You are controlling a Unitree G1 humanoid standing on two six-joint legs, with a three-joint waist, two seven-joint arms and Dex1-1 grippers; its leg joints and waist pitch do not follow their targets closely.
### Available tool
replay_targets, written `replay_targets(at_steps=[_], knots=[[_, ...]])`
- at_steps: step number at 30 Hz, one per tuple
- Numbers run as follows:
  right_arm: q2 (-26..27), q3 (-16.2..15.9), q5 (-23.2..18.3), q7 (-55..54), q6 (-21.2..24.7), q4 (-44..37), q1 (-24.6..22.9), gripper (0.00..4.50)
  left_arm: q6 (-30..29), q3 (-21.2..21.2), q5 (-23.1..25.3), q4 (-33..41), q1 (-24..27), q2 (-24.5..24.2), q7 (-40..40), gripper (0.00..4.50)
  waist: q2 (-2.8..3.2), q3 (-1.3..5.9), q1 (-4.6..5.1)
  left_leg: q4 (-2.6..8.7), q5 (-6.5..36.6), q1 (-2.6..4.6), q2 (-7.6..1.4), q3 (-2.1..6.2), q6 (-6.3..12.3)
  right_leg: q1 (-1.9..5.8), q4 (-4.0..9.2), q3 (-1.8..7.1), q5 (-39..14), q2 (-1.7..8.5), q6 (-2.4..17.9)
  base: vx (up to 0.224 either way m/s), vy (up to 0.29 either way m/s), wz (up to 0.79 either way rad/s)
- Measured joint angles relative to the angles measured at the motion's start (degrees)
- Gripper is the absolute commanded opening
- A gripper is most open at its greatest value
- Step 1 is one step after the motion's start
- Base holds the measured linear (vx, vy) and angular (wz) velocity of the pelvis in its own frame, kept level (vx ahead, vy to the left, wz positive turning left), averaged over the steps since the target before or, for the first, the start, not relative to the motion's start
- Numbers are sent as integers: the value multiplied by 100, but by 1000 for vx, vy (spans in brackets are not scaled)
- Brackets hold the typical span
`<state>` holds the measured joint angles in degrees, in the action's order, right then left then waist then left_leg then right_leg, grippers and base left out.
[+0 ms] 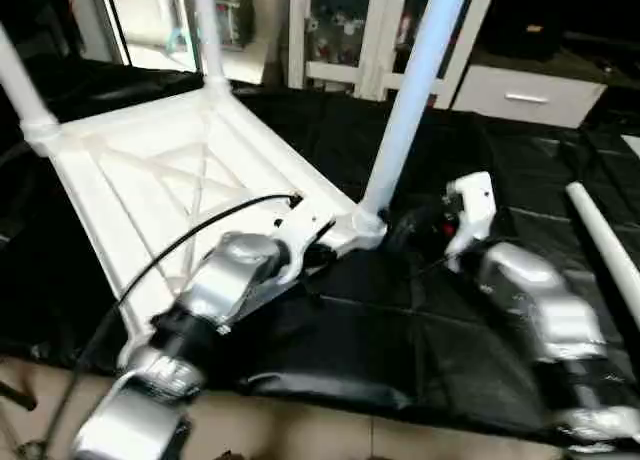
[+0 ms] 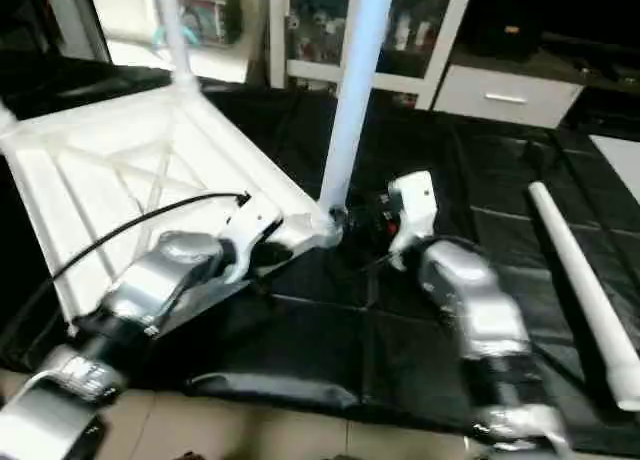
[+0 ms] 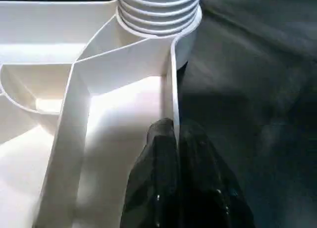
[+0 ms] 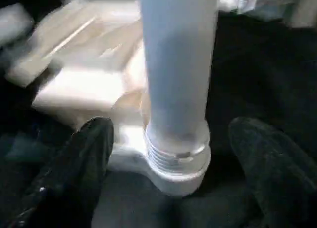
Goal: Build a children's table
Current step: Rotate leg to tighten
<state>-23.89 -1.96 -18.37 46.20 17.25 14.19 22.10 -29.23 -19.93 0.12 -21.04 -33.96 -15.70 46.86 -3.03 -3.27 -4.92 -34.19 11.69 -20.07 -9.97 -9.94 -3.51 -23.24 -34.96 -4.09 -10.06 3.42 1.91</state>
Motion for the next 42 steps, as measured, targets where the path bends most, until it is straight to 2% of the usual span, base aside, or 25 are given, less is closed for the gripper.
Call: replay_targets(at_steps=[2, 6, 14, 23, 39, 42], knots=[[-346, -109, 5, 561, -19, -20, -25, 445, 62, -103, -48, 233, 148, -217, 467, 0, 3, 2, -74, -4, 1, 1, -1, -5, 1, 0, 1, 4, -1, 2, -1, 0, 0, 0], [-703, -371, 109, 1203, -121, -87, -55, 445, 144, -304, -178, 706, 414, -577, 1153, 0, 1, 2, -167, -15, 10, -3, -1, -18, -12, 9, 2, 15, -5, 8, -8, 0, 0, 0], [-920, -699, 227, 1958, -377, -74, -55, 445, 151, -469, -332, 1072, 578, -854, 1702, 0, -3, 1, -181, -25, 1, -11, -2, -29, 0, 27, 0, 27, -10, 13, -17, 0, 0, 0], [-1022, -858, 199, 2618, -382, 21, -52, 362, 137, -477, -331, 1114, 596, -862, 1763, 0, -6, 1, -180, -25, 1, -15, -2, -27, 1, 26, -1, 25, -13, 13, -21, 0, 0, 0], [-1049, -840, 208, 2761, -415, 235, 24, 235, 125, -515, -328, 1114, 596, -863, 1899, 0, -11, 4, -189, -29, -2, -16, -2, -27, 5, 33, -1, 24, -13, 15, -22, 0, 0, 0], [-926, -756, 206, 2728, -417, 341, 21, 212, 98, -508, -317, 1106, 592, -861, 1897, 0, -16, 7, -180, -29, -3, -14, -2, -27, 6, 35, -3, 24, -13, 15, -21, 0, 0, 0]])
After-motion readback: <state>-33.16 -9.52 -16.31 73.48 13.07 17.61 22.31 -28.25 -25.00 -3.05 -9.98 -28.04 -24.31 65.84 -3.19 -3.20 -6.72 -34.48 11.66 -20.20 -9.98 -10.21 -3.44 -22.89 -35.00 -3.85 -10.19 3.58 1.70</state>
